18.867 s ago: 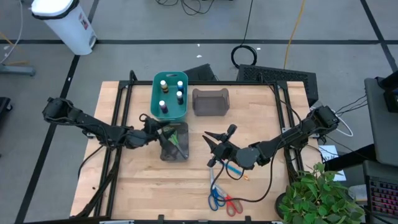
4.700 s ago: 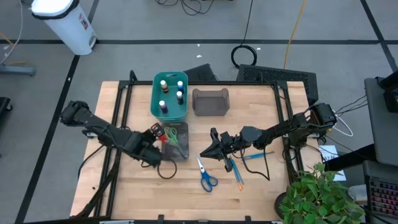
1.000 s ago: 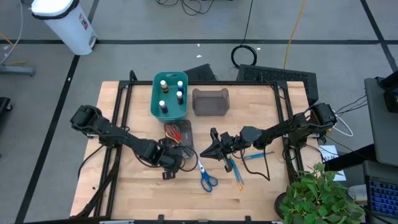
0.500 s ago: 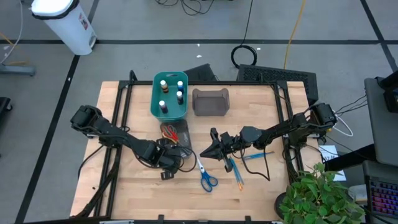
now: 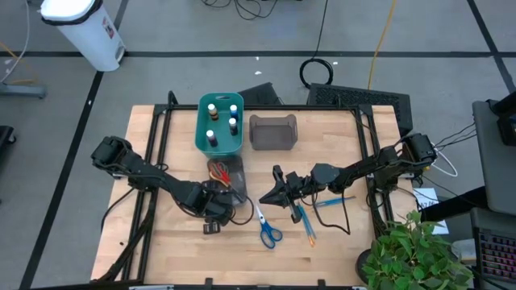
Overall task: Pick & Place Paint Supplies
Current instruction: Put the blue scissors into the bottom black bin
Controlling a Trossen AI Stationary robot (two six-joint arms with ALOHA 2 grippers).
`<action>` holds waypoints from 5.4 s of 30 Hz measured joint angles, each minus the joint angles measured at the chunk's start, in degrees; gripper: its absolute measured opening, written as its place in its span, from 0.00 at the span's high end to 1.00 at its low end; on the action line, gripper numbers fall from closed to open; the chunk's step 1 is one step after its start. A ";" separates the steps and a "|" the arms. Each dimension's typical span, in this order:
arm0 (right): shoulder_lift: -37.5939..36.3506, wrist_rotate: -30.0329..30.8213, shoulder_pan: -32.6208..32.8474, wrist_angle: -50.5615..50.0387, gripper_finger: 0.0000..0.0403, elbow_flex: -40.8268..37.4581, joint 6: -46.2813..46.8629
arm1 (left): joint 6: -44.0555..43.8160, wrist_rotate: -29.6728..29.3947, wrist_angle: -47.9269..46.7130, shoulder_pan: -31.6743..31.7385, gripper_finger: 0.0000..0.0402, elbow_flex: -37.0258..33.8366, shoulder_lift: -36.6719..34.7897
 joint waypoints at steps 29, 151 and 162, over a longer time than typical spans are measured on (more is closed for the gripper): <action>0.04 9.48 7.76 -12.88 0.65 4.49 -8.73 | 3.77 -0.58 -3.69 -0.29 0.56 9.74 -0.48; 17.17 29.49 -1.84 -57.31 0.64 11.39 10.31 | 4.26 -25.97 23.19 -8.13 0.56 -8.76 -23.06; 17.31 29.91 -1.86 -56.69 0.97 11.34 8.16 | 2.76 -25.96 25.15 -8.13 0.56 -8.76 -23.06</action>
